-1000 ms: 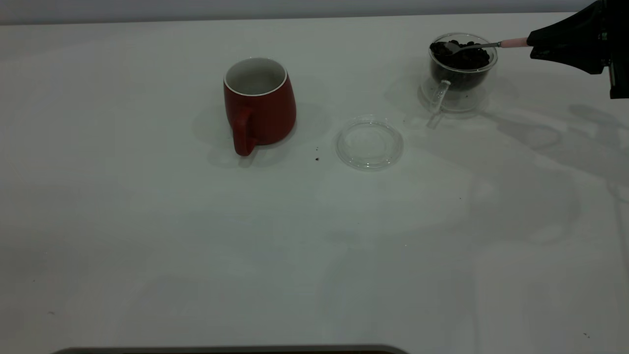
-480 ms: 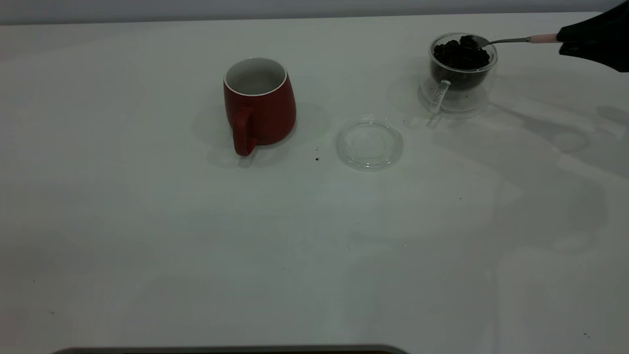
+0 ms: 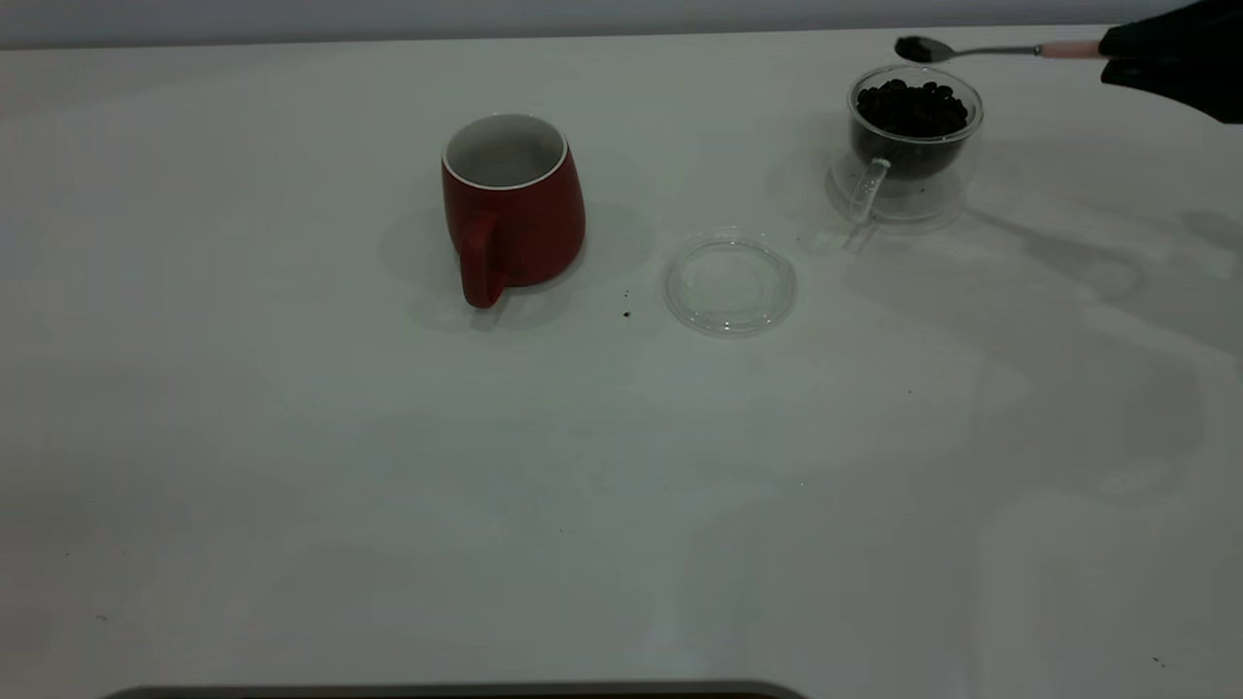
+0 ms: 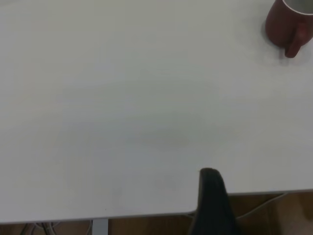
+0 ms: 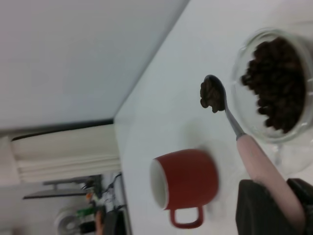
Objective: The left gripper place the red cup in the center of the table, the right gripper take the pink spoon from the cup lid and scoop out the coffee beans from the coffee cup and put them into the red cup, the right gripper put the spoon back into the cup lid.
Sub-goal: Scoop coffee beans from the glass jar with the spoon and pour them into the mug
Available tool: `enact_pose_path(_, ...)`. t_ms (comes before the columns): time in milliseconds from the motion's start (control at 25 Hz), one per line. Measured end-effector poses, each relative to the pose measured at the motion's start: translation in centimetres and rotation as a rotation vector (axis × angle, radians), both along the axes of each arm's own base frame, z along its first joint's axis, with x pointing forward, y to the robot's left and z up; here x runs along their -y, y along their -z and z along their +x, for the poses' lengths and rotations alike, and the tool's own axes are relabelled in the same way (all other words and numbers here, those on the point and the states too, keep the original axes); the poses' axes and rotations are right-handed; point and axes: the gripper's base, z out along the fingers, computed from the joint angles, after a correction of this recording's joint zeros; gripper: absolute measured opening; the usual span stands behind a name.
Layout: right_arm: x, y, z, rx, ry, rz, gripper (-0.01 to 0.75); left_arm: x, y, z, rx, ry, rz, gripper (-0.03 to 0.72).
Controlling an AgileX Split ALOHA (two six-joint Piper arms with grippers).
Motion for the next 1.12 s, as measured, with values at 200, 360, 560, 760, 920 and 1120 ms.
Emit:
enact_pose_path(200,-0.2,-0.2,0.0,0.012,-0.012,0.027,0.111,0.0,0.0,0.0,0.0,0.0,0.0,0.569)
enact_pose_path(360,-0.9,-0.3,0.1,0.003,-0.03,0.035,0.111,0.0,0.0,0.0,0.0,0.0,0.0,0.569)
enact_pose_path(560,-3.9,-0.3,0.4,-0.003,-0.099,0.043,0.111,0.0,0.0,0.0,0.0,-0.002,-0.003,0.569)
enact_pose_path(760,-8.0,-0.4,0.8,-0.002,-0.169,0.063,0.111,0.0,0.0,0.0,0.0,-0.002,-0.002,0.569)
enact_pose_path(920,-11.3,-0.6,0.8,0.001,-0.22,0.081,0.111,0.0,0.0,0.0,0.0,-0.002,-0.002,0.569)
enact_pose_path(1120,-14.8,-0.6,0.2,-0.019,-0.297,0.094,0.111,0.0,0.0,0.0,0.0,-0.002,-0.002,0.569)
